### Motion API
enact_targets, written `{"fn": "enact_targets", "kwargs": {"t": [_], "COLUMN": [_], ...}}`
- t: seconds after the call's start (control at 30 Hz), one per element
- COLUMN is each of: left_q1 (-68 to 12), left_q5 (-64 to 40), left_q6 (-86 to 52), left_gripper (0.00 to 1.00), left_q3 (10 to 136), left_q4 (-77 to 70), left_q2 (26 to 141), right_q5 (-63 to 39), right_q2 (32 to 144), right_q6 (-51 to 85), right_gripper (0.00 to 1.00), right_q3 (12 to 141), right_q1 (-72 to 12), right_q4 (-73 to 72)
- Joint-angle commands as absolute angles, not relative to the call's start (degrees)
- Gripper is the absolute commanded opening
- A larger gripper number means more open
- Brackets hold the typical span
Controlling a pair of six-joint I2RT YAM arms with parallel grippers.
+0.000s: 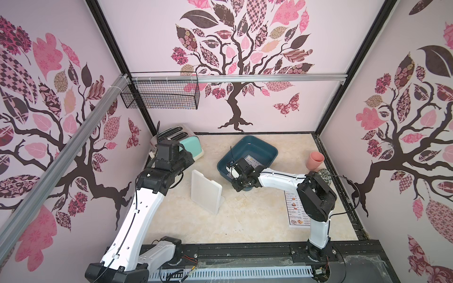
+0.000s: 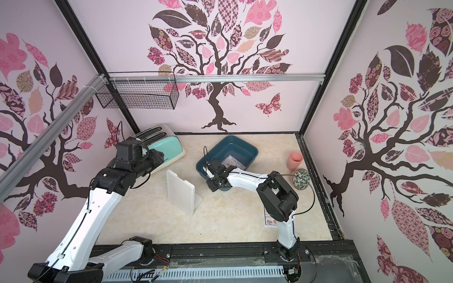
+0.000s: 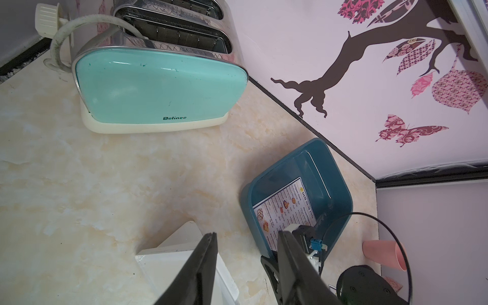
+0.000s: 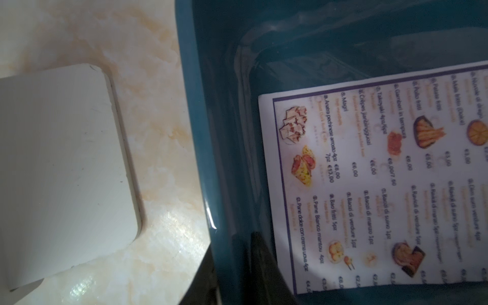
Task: Replace the menus in the menu holders
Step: Adjust the storage box at the center of the board.
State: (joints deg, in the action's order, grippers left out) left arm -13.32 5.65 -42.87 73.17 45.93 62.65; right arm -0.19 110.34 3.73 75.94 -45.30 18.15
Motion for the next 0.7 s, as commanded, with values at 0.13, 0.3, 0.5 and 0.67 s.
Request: {"fn": "enact_targets", "kwargs": {"t": [0.13,0.3,0.5,0.67], "left_q1": [-13.2,-14.2,-16.5,-21.7], "left_q5": [2.5,0.9,-3.6,-2.9], "left_q6": [-43.0,-43.6,-50.1,-49.8], "left_gripper": [0.43,0.42,0.41,0.42], "left_q3": [74.3,74.6,76.2,81.1], "left_q4": [44.4,43.8,42.3,41.5], "left_q2": [63.8,64.6,69.3,75.2], "right_q5": [3.0,2.9,2.3,-1.8], "right_q2": [110.8,112.3,115.7,109.8], "right_q6": [13.9,15.5,16.0,15.5], "right_gripper": [0.0,0.07,0.33,0.57], "right_q3": [78.3,78.8,83.6,87.0], "right_q1": [-45.0,-44.9,-43.3,-39.7], "right_q4": [19.6,18.0,18.8,22.4]}}
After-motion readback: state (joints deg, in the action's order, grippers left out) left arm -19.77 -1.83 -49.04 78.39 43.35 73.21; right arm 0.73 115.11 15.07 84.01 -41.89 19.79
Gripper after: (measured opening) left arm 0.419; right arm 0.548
